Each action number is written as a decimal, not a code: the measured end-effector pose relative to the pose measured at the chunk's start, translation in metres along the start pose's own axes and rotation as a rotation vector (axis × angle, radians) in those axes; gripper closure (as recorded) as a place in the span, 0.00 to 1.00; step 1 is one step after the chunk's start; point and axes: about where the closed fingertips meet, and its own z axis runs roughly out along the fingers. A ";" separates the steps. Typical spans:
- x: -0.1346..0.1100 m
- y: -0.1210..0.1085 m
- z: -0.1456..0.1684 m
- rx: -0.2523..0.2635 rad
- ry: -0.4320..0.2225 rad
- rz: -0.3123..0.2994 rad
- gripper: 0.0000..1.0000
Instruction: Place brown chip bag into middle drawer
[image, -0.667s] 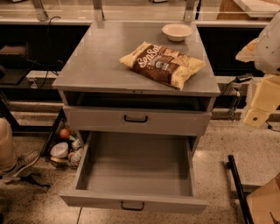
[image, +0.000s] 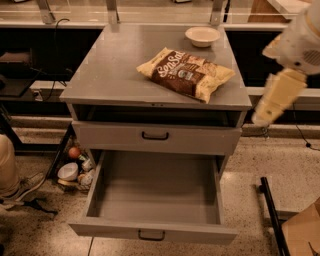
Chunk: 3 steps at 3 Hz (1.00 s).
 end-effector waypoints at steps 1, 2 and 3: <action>-0.025 -0.075 0.036 0.083 -0.098 0.112 0.00; -0.053 -0.132 0.080 0.130 -0.166 0.219 0.00; -0.078 -0.160 0.131 0.127 -0.163 0.288 0.00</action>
Offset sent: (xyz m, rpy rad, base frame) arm 0.2553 0.0316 -0.0351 0.3132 -0.1982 -0.3197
